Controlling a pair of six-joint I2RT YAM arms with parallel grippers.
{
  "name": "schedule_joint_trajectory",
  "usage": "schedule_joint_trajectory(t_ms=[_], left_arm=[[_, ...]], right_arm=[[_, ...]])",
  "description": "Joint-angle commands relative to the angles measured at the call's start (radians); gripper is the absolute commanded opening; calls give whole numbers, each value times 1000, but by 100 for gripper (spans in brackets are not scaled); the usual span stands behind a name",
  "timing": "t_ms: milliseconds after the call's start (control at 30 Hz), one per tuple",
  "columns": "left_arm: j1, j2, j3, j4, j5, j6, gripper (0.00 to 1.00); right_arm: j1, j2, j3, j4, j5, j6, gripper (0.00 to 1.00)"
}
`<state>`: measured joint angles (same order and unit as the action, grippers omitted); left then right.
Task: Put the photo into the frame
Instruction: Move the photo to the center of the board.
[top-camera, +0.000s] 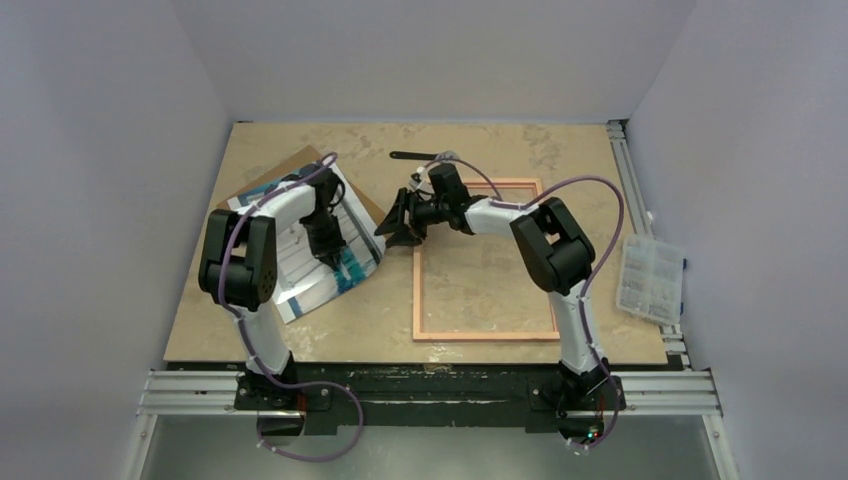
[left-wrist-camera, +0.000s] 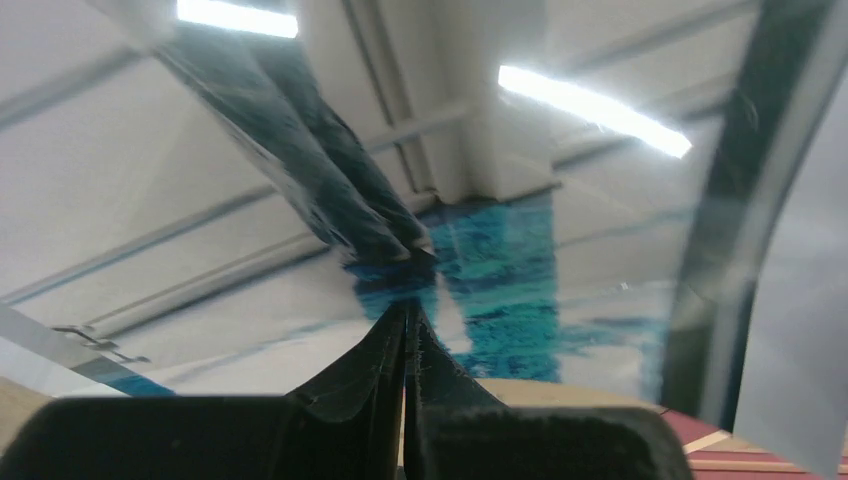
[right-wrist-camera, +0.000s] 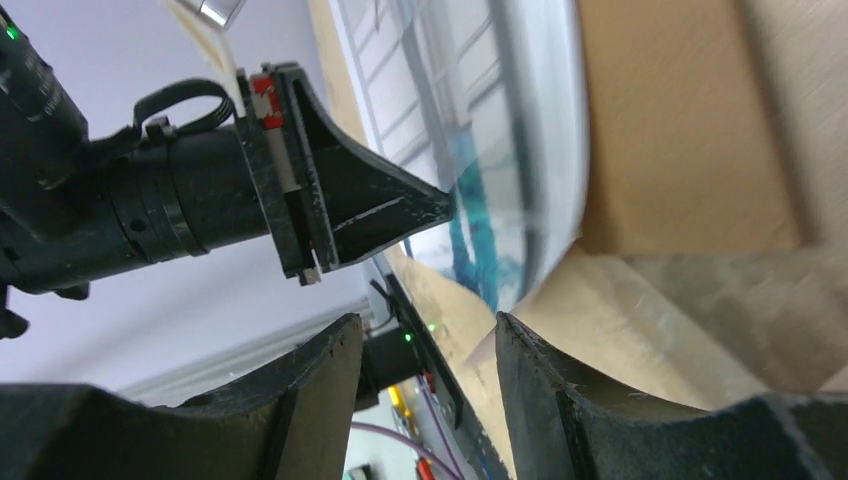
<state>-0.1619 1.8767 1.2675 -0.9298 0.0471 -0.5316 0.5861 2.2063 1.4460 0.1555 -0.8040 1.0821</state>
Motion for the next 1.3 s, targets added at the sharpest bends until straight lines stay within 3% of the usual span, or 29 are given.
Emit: schedule_joint_trajectory(t_ms=[0,300,567,667,767,900,1000,1133,1267], left_arm=[[-88,-48,-26,-24,-11,-57,2],[-229,-37,-101,27,25,-140,1],[-266,-162,-295,264,162,-203,3],[-254,-281,-333,385,245,-204,13],[-207,-389,-345,459,338,-200,31],[-52,-488,-354,518,432,-204,53],[44,-498,-299,419,351,-167,67],[71,-376,-127,161,37,-100,68],[73,-193,39,-14,-88,-69,66]], right_arm=[[37,-111,-63,-38,3,-103,50],[54,-248,-174,-87,40,-153,50],[54,-345,-209,-265,136,-313,51],[52,-312,-129,-354,187,-388,54],[52,-251,-29,-414,221,-434,59],[51,-159,80,-435,250,-440,66],[52,-80,181,-459,249,-425,67],[58,4,252,-490,255,-393,65],[67,36,240,-512,290,-371,64]])
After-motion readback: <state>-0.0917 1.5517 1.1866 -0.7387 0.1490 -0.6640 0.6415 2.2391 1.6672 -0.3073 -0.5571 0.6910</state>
